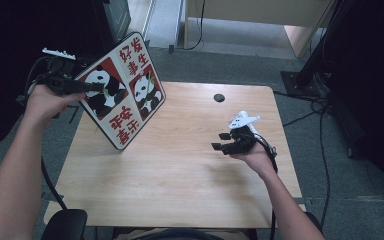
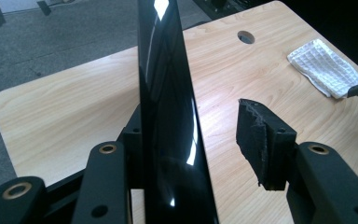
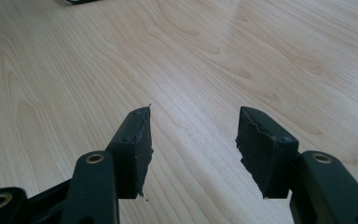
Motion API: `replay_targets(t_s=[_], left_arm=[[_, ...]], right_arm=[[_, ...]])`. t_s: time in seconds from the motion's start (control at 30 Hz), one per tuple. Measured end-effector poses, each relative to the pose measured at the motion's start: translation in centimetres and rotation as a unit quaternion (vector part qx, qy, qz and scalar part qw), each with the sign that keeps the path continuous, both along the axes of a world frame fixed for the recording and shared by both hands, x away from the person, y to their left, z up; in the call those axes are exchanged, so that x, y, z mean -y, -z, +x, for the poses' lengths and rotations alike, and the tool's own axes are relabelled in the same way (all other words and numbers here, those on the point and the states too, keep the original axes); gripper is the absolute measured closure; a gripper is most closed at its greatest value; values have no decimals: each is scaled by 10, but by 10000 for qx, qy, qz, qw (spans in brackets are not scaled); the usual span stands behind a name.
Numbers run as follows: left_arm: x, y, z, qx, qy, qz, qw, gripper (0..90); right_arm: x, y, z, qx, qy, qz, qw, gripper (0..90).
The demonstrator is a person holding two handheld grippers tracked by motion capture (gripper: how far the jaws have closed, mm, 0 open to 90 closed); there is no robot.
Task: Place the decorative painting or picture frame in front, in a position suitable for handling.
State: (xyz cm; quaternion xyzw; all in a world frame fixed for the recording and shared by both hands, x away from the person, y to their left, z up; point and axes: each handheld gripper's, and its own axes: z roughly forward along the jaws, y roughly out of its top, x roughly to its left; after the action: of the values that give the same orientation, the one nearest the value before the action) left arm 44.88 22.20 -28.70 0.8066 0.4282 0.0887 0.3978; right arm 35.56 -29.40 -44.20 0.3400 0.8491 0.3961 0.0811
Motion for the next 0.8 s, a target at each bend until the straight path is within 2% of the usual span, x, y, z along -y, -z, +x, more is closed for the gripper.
replay_targets(t_s=[0.2, 0.3, 0.4, 0.5, 0.67, 0.8], left_arm=[[6, -6, 17, -150, 96, 120, 9998, 510], [9, -9, 24, -254, 133, 96, 9995, 526], [10, -11, 30, -365, 147, 255, 9989, 534], [9, -13, 35, -492, 128, 247, 9984, 583], [8, -19, 40, -506, 160, 264, 9982, 581], [8, -26, 44, -396, 125, 303, 9987, 566]], right_arm=[[1, 0, 1, -12, 8, -3, 10000, 449], [1, 1, 1, -25, 7, -20, 10000, 449], [2, 1, 1, -27, 1, -20, 10000, 449], [2, 1, 1, -28, -3, -17, 10000, 449], [2, 1, 1, -51, 5, -19, 10000, 448], [2, 2, 2, -66, 5, -34, 10000, 448]])
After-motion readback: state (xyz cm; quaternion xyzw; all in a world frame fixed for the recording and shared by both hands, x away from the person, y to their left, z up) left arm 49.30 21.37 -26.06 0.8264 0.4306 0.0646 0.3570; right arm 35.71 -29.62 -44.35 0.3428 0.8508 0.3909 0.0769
